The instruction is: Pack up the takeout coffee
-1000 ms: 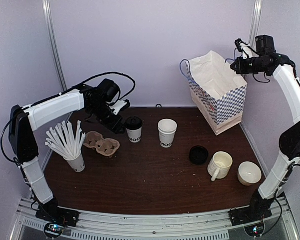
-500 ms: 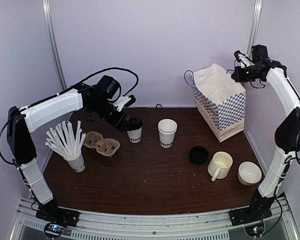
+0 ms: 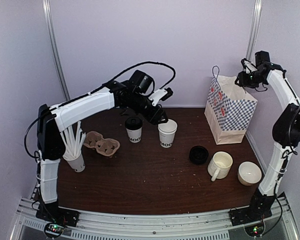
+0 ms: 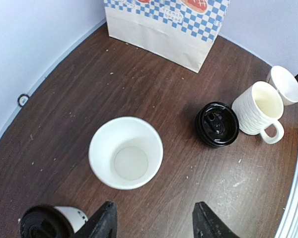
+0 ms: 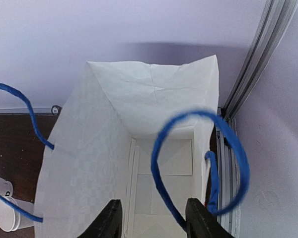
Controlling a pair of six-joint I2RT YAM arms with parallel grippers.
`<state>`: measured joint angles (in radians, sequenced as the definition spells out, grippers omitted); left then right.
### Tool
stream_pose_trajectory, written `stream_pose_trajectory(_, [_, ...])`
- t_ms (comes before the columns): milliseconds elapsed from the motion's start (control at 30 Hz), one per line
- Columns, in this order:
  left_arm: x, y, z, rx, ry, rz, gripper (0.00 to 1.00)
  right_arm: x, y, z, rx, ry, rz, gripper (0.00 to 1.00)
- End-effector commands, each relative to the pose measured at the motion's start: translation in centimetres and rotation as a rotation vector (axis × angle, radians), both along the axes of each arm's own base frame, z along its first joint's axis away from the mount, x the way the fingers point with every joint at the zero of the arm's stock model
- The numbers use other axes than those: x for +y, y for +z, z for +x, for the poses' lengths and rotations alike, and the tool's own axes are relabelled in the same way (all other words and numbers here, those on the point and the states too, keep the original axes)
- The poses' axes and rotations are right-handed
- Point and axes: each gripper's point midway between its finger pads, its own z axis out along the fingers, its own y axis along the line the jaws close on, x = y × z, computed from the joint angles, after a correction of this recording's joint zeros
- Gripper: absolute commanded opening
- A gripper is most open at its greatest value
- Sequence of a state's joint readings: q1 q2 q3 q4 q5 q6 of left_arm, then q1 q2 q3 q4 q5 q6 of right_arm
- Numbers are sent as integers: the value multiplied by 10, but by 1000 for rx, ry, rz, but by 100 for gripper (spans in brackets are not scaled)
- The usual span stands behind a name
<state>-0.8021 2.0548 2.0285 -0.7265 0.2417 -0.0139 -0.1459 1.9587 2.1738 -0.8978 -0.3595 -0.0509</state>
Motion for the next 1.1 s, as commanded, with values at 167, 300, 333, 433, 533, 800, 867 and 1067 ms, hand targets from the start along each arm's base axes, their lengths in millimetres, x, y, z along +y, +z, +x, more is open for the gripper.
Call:
stream_pose_trajectory(167, [-42, -39, 20, -21, -46, 37, 43, 8, 104, -76, -231, -13, -64, 63])
stream_pose_trajectory(300, [-49, -56, 25, -10, -44, 59, 42, 18, 112, -97, -272, 22, -60, 67])
stream_pose_trajectory(333, [-51, -59, 27, -8, -45, 61, 40, 20, 112, -100, -272, 31, -56, 67])
stream_pose_trajectory(433, [-53, -70, 27, 15, -50, 77, 38, 25, 107, -106, -259, 50, -45, 67])
stream_pose_trajectory(533, [-55, -78, 26, 23, -49, 88, 37, 27, 102, -107, -246, 59, -38, 67])
stream_pose_trajectory(800, [-56, -92, 26, 43, -59, 107, 33, 31, 98, -107, -239, 76, -18, 66])
stream_pose_trajectory(867, [-56, -93, 27, 43, -56, 110, 29, 31, 97, -108, -238, 77, -17, 66])
stream_pose_trajectory(1067, [-56, -97, 28, 39, -58, 119, 26, 32, 95, -108, -234, 81, -12, 66])
